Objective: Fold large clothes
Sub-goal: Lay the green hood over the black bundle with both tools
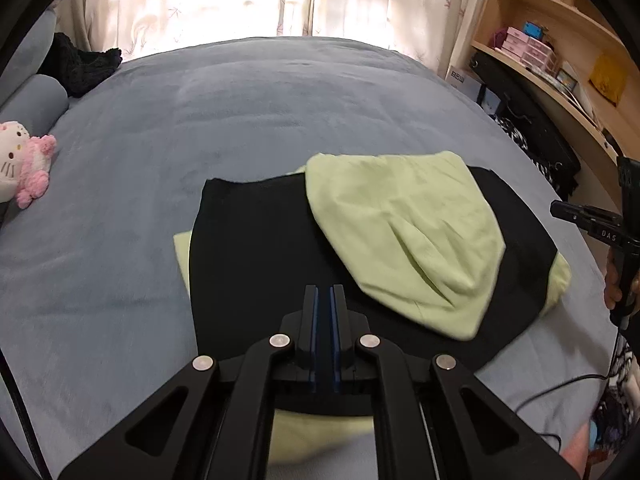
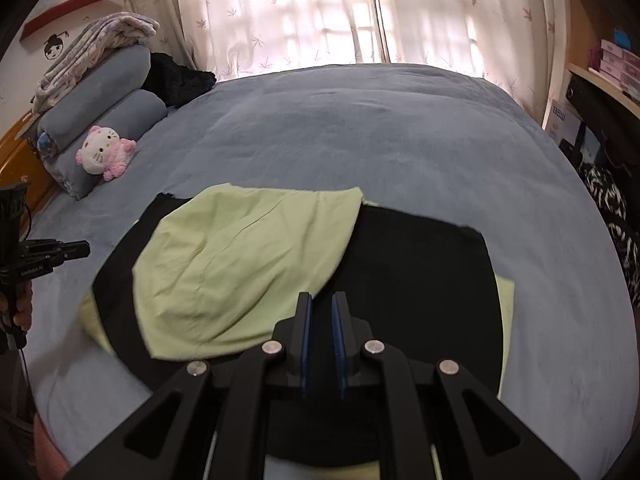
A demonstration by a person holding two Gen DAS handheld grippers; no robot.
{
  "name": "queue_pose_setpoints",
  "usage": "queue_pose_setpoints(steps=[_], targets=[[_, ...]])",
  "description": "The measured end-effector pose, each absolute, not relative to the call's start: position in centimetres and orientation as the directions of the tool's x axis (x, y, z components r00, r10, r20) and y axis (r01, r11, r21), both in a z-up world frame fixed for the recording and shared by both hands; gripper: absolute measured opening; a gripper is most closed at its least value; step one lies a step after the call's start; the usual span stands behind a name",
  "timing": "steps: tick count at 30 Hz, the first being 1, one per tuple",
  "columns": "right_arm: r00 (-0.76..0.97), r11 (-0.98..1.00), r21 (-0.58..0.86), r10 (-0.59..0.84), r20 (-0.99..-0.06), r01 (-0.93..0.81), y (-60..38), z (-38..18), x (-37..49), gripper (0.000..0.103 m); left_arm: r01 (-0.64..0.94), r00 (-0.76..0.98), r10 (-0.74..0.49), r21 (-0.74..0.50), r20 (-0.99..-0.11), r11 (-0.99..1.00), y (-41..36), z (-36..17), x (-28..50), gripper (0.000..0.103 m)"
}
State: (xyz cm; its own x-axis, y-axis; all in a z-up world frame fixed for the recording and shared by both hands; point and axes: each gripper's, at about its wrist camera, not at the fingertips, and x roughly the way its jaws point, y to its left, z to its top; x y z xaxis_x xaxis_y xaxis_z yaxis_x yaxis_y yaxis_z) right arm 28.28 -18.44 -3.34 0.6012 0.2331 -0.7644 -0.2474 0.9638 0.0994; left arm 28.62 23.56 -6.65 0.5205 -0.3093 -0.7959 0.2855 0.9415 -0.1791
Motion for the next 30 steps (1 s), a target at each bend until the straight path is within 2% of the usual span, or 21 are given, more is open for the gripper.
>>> queue_pose_setpoints(steps=[4, 15, 17, 19, 20, 24, 30], targets=[[0.596, 0.957, 0.107, 0.254, -0.762, -0.271, -17.7, -1.3, 24.6, 0.01, 0.304, 0.51, -0.318, -0.179, -0.799, 0.936, 21.4, -4.4, 24.9, 0.011], [0.563, 0.918, 0.172, 0.358, -0.745, -0.356, -16.0, 4.2, 16.3, 0.011, 0.379, 0.52, -0.368, -0.178, -0.771, 0.908, 18.5, 0.7, 16.9, 0.046], [0.537, 0.907, 0.21, 0.39, -0.748, -0.366, -15.7, 4.0, 15.8, 0.019, 0.388, 0.51, -0.39, -0.2, -0.767, 0.9, 18.2, 0.9, 16.4, 0.048], [0.51, 0.898, 0.24, 0.411, -0.755, -0.368, -15.1, 3.0, 15.7, 0.029, 0.387, 0.494, -0.409, -0.228, -0.767, 0.894, 17.9, 0.5, 16.4, 0.049], [0.504, 0.897, 0.247, 0.414, -0.758, -0.366, -14.7, 2.4, 15.8, 0.031, 0.384, 0.48, -0.422, -0.248, -0.769, 0.889, 17.7, 0.0, 16.6, 0.049], [0.489, 0.898, 0.281, 0.423, -0.763, -0.338, -13.3, -1.5, 17.3, 0.031, 0.361, 0.443, -0.471, -0.329, -0.763, 0.873, 17.0, -3.1, 18.4, 0.049], [0.454, 0.873, 0.438, 0.485, -0.747, -0.213, -12.9, -8.9, 21.5, 0.031, 0.234, 0.413, -0.563, -0.514, -0.716, 0.825, 16.8, -9.6, 23.1, 0.049]])
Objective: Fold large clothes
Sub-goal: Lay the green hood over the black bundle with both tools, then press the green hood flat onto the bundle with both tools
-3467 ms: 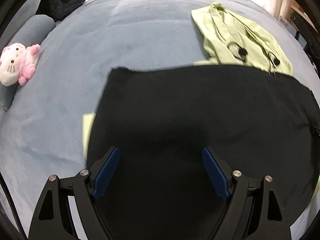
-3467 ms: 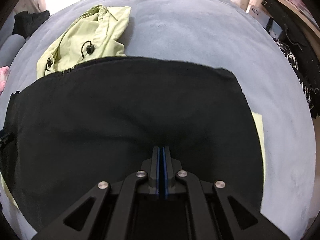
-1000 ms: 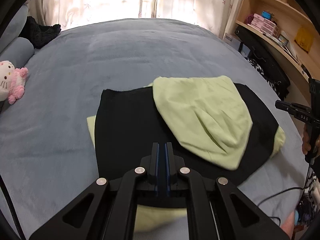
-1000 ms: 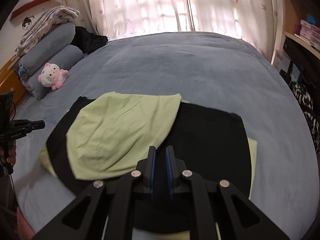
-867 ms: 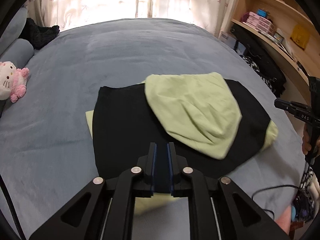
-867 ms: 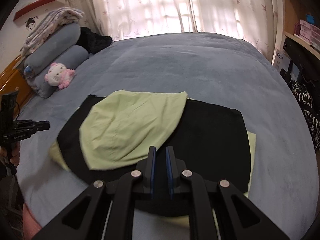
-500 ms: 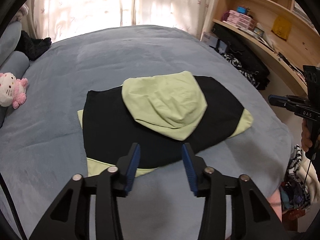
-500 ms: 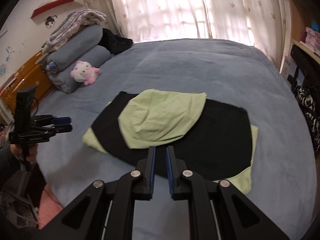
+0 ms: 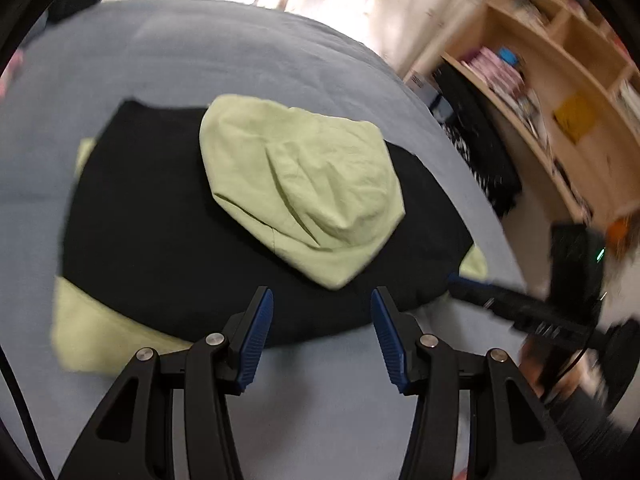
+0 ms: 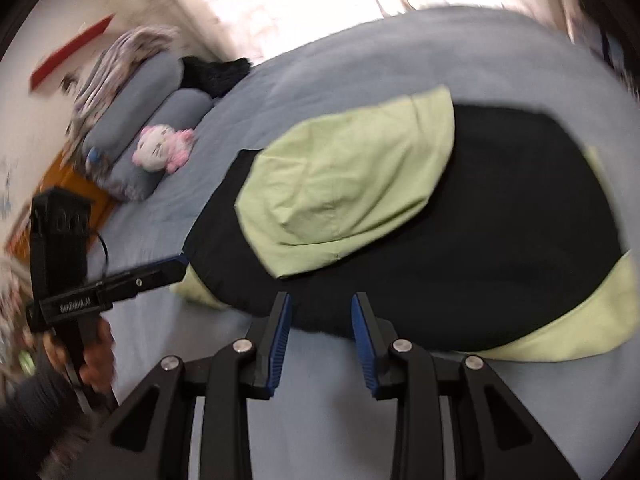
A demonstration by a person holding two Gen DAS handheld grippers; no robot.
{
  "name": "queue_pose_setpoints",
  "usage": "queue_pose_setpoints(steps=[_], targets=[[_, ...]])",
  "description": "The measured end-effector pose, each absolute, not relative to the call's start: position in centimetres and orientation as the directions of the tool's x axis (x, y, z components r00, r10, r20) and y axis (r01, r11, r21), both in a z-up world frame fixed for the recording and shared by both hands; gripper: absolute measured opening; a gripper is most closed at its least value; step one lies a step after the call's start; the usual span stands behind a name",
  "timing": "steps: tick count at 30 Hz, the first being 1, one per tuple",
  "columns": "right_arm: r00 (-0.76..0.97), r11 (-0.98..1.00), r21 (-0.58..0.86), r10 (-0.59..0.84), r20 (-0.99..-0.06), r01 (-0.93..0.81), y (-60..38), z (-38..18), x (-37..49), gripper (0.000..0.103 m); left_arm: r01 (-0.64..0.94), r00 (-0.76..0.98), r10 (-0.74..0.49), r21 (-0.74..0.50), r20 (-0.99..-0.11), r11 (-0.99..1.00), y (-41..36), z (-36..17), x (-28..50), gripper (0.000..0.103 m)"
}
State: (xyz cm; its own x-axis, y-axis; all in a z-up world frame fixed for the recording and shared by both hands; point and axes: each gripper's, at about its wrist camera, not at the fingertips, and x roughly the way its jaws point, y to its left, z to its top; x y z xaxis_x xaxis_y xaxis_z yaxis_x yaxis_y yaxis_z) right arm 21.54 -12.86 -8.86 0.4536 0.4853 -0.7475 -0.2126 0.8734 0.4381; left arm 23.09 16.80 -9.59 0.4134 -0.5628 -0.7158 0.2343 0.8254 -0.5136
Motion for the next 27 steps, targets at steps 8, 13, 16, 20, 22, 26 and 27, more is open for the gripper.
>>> queue_pose_setpoints(steps=[8, 13, 16, 20, 22, 26, 27], targets=[[0.45, 0.791, 0.606, 0.574, -0.684, -0.086, -14.0, -14.8, 26.2, 0.031, 0.097, 0.427, -0.612, -0.64, -0.665, 0.763, 16.8, -16.0, 27.3, 0.049], [0.467, 0.766, 0.638, 0.592, -0.657, -0.075, -13.7, -16.1, 28.6, 0.027, 0.102, 0.461, -0.624, -0.66, -0.631, 0.744, 16.2, -17.2, 28.4, 0.048], [0.483, 0.786, 0.61, 0.573, -0.662, -0.096, -12.8, -16.0, 29.2, 0.007, 0.105, 0.478, -0.629, -0.671, -0.613, 0.734, 15.6, -17.2, 29.2, 0.022], [0.549, 0.801, 0.585, 0.547, -0.632, -0.125, -13.1, -13.7, 27.9, 0.004, 0.11, 0.509, -0.579, -0.62, -0.636, 0.777, 14.3, -15.8, 29.1, 0.012], [0.582, 0.802, 0.582, 0.54, -0.608, -0.135, -13.9, -11.9, 26.5, 0.004, 0.118, 0.514, -0.591, -0.631, -0.621, 0.767, 13.8, -14.9, 28.4, 0.012], [0.59, 0.862, 0.502, 0.443, -0.674, -0.073, -15.3, -12.0, 25.1, 0.003, 0.131, 0.502, -0.572, -0.597, -0.648, 0.791, 11.3, -14.9, 27.0, 0.012], [0.576, 0.878, 0.478, 0.411, -0.707, -0.041, -15.4, -12.9, 25.3, 0.003, 0.124, 0.488, -0.54, -0.559, -0.685, 0.82, 10.2, -15.7, 26.7, 0.011]])
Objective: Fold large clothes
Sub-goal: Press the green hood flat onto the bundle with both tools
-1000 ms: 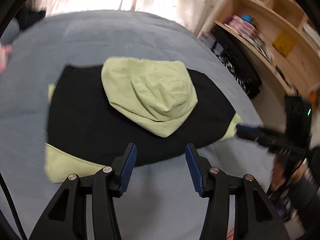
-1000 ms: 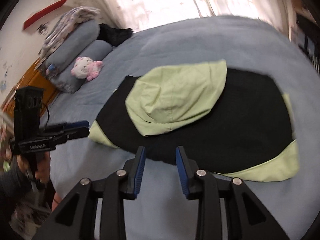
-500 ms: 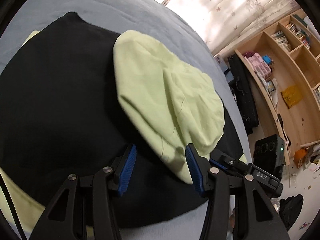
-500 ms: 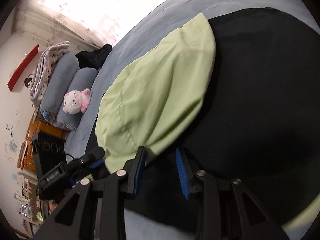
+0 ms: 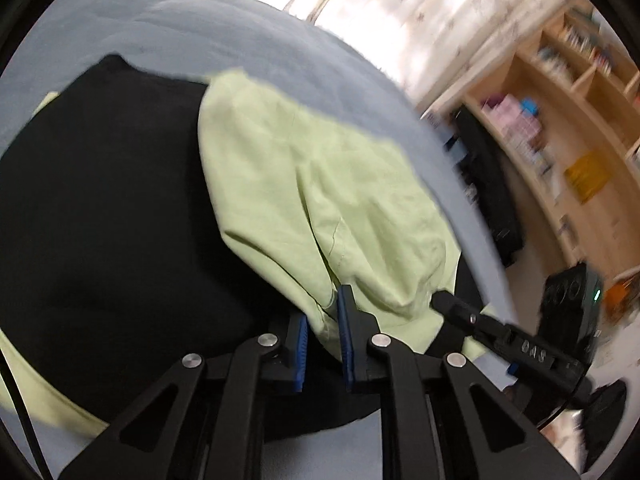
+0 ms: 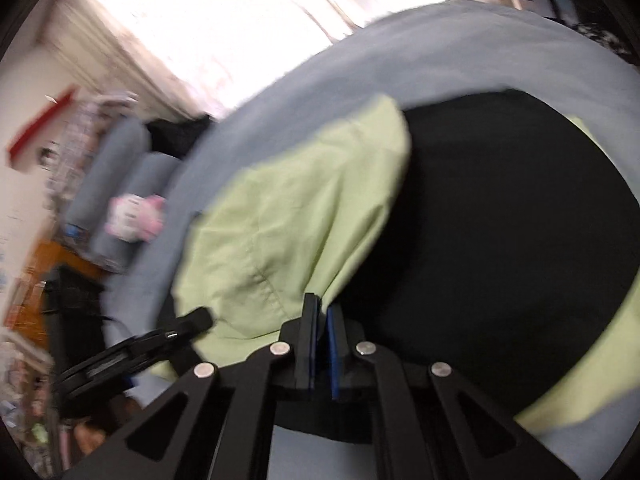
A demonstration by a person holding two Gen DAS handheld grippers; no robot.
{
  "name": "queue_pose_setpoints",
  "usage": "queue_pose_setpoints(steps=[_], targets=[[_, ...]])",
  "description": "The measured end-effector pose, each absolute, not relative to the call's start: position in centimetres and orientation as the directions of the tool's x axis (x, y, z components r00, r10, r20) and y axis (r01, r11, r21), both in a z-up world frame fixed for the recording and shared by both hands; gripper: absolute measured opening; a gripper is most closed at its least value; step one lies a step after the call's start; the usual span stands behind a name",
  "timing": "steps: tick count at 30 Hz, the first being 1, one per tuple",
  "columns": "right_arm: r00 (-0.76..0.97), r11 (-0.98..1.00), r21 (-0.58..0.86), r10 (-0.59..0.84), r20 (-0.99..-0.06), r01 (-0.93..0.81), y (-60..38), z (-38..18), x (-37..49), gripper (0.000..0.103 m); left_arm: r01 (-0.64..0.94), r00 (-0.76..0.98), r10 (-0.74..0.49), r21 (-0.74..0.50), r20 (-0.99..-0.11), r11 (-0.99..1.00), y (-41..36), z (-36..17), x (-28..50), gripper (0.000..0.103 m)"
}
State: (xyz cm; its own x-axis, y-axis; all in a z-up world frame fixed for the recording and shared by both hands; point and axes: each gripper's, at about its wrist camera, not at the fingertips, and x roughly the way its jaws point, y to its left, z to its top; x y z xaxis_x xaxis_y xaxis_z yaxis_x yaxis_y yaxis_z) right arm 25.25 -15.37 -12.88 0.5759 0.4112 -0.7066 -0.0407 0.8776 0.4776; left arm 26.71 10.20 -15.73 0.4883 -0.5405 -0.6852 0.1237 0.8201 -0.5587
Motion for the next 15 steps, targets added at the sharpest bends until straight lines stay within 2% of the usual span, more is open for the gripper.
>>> queue_pose_setpoints(steps=[2, 7, 9, 12, 15], targets=[[0.523, 0.889, 0.456, 0.377, -0.764, 0.025, -15.5, -15.5, 25.6, 0.002, 0.105, 0.477, -0.507, -0.526, -0.718, 0.844, 9.2, -17.3, 26.4, 0.011], [0.541, 0.903, 0.428, 0.35, -0.765, 0.022, -14.9, -15.4, 25.2, 0.005, 0.096, 0.484, -0.53, -0.56, -0.696, 0.823, 9.6, -17.5, 26.6, 0.015], [0.535, 0.908, 0.418, 0.343, -0.772, 0.021, -14.8, -15.1, 25.2, 0.006, 0.095, 0.489, -0.515, -0.544, -0.704, 0.834, 9.8, -17.0, 26.6, 0.026], [0.535, 0.913, 0.406, 0.326, -0.779, 0.036, -15.1, -14.2, 24.7, 0.009, 0.1, 0.518, -0.452, -0.473, -0.726, 0.875, 10.0, -15.6, 25.8, 0.033], [0.575, 0.919, 0.392, 0.293, -0.764, 0.052, -15.7, -12.9, 23.4, 0.009, 0.088, 0.562, -0.384, -0.409, -0.732, 0.908, 10.8, -13.7, 24.9, 0.034]])
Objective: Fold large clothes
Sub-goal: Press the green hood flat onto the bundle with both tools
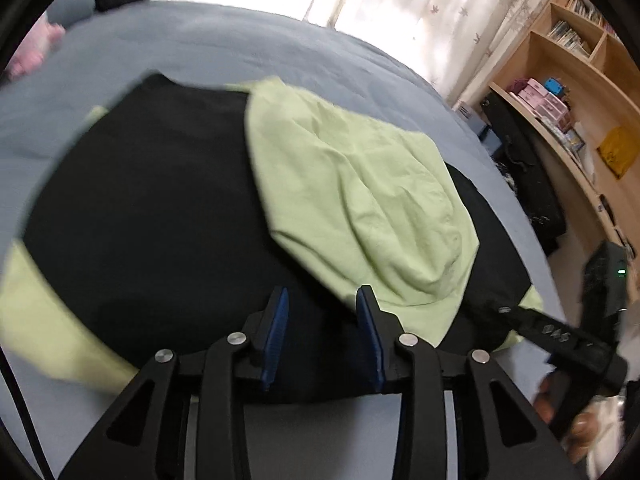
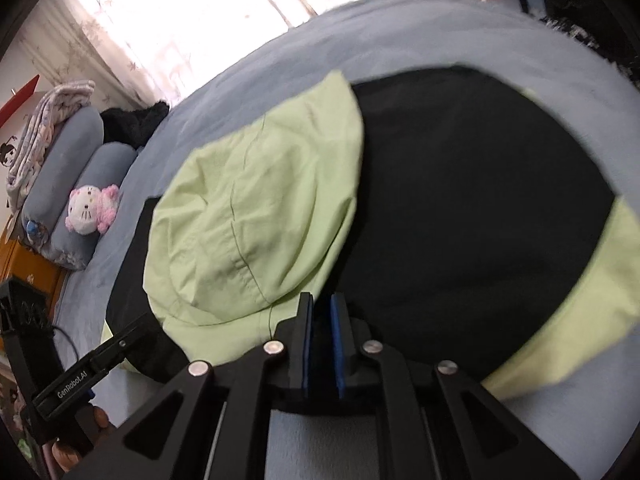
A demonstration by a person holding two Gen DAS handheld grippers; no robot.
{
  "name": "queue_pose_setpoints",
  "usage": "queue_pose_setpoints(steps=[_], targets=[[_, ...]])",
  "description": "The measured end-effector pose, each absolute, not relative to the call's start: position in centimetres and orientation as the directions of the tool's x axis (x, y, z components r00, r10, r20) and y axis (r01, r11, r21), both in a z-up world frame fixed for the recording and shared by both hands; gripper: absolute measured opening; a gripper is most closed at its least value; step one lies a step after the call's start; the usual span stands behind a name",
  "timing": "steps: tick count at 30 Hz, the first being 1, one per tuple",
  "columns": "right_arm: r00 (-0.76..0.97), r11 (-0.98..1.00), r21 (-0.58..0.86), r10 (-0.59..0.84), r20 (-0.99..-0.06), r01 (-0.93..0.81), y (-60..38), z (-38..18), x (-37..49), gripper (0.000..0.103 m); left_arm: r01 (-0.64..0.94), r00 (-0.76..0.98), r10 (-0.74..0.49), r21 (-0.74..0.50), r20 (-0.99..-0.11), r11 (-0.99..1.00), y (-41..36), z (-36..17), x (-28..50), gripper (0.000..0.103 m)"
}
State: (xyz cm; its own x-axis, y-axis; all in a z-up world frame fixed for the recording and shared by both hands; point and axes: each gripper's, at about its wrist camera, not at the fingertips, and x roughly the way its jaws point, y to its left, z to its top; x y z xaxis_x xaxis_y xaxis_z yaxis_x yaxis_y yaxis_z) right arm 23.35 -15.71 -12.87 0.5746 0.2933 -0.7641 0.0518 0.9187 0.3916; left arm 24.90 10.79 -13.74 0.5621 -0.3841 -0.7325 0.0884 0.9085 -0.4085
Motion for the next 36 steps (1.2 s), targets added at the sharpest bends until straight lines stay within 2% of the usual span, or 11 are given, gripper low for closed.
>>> queue_pose_setpoints(steps=[7, 13, 17, 19, 22, 25, 28, 32, 36], targets=[[0.661, 0.927, 0.376, 0.285, -0.695, -0.005, -14.5, -9.7, 23.1, 0.009, 0.072, 0.629, -0.353, -0.399, -0.693, 0.914, 13.0, -11.2, 24.2, 0.033], [0.665, 0.933, 0.35, 0.311, -0.679, -0.079, -10.6, -9.6, 27.7, 0.009, 0.119, 0.668, -0.368, -0.396, -0.647, 0.91, 11.8, -9.8, 27.6, 0.033], [0.652, 0.929, 0.351, 0.34, -0.678, -0.119, -8.9, -10.7, 30.5, 0.009, 0.125, 0.69, -0.4, -0.445, -0.604, 0.887, 10.9, -9.7, 30.7, 0.033], [0.643, 0.928, 0.346, 0.348, -0.682, -0.135, -8.3, -11.4, 31.6, 0.009, 0.12, 0.687, -0.398, -0.445, -0.608, 0.887, 10.4, -10.4, 32.2, 0.034], [0.632, 0.951, 0.292, 0.285, -0.721, -0.096, -8.7, -13.0, 32.7, 0.008, 0.058, 0.638, -0.337, -0.393, -0.693, 0.918, 9.8, -13.3, 34.4, 0.033], [0.64, 0.964, 0.264, 0.196, -0.743, 0.011, -11.8, -14.6, 32.4, 0.0, -0.008, 0.586, -0.301, -0.377, -0.752, 0.926, 10.8, -15.7, 34.6, 0.021], [0.651, 0.922, 0.379, 0.244, -0.719, 0.073, -15.8, -15.7, 31.1, 0.0, 0.006, 0.593, -0.336, -0.413, -0.732, 0.911, 12.2, -16.4, 33.5, 0.015], [0.667, 0.896, 0.43, 0.255, -0.7, 0.108, -17.2, -16.2, 30.4, 0.0, 0.021, 0.611, -0.327, -0.398, -0.721, 0.917, 12.1, -16.3, 32.5, 0.015], [0.671, 0.904, 0.415, 0.245, -0.699, 0.102, -16.9, -16.2, 30.3, 0.0, 0.029, 0.628, -0.314, -0.381, -0.712, 0.924, 11.8, -16.2, 32.0, 0.015]])
